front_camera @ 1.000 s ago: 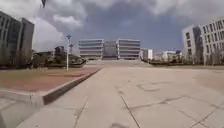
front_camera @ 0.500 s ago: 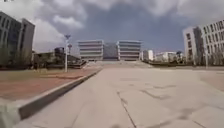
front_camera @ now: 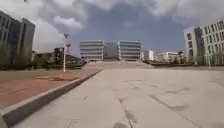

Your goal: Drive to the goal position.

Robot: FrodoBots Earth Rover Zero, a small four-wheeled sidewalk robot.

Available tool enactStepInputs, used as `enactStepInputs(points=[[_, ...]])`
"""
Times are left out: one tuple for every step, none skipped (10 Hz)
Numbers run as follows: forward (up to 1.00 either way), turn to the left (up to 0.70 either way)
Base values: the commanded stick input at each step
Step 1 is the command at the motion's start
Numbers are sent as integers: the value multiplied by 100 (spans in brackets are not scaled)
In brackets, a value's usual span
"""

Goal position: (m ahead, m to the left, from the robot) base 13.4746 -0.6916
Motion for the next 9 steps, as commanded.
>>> enactStepInputs(points=[[100,4],[100,29],[100,38],[100,21],[100,4],[100,0],[100,0],[100,0],[100,0]])
